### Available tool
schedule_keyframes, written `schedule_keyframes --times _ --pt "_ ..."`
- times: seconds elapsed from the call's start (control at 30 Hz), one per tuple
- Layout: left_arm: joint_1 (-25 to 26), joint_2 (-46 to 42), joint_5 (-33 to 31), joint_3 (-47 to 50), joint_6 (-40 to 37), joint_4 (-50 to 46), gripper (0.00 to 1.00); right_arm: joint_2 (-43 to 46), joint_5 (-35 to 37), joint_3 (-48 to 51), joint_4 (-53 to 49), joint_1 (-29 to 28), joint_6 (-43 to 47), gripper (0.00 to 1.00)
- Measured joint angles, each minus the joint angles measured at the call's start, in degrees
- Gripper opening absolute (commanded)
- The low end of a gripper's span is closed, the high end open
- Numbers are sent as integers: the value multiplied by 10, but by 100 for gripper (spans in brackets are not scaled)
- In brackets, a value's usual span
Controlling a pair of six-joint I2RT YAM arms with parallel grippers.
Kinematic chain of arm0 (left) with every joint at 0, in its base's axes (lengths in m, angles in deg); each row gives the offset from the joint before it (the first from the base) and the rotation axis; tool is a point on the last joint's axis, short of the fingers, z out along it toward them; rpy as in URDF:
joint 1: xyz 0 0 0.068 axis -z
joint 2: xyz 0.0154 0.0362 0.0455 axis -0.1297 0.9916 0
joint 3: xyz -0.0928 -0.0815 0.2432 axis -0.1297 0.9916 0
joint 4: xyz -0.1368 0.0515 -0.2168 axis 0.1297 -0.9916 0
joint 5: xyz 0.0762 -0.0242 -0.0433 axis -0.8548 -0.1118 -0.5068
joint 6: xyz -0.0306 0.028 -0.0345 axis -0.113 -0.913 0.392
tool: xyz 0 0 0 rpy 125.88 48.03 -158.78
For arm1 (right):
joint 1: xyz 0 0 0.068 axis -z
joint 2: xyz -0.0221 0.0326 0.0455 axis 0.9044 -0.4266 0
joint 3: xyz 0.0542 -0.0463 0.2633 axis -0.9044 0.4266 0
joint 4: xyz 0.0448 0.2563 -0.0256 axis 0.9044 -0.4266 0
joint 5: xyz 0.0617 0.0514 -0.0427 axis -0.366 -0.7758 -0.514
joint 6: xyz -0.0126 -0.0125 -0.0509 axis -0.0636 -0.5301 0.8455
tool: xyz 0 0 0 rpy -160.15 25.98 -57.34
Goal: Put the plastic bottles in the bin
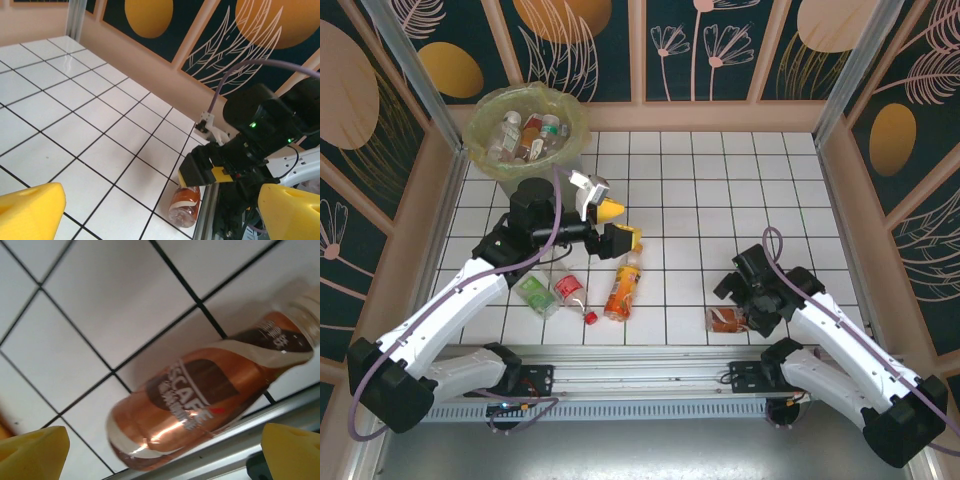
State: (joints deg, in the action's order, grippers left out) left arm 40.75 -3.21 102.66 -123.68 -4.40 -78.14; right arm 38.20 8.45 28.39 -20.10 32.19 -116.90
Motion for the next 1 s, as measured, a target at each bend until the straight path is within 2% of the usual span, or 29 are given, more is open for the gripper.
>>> schedule_keyframes --times 0.33,0.63,0.73,0.87,1.0 --pt "0 -16 -14 14 -8 -1 98 -36 -30 25 -8 0 -42 99" --pt "0 -16 -14 15 -10 -1 99 -50 -49 91 80 0 -48 98" --pt "0 -15 -14 15 -10 -1 99 -63 -49 95 110 -1 -43 89" --pt "0 -9 -14 15 -10 0 98 -100 -43 94 148 -6 -26 70" --pt "0 -4 -14 15 -10 -1 99 -132 -30 83 178 -13 -9 60"
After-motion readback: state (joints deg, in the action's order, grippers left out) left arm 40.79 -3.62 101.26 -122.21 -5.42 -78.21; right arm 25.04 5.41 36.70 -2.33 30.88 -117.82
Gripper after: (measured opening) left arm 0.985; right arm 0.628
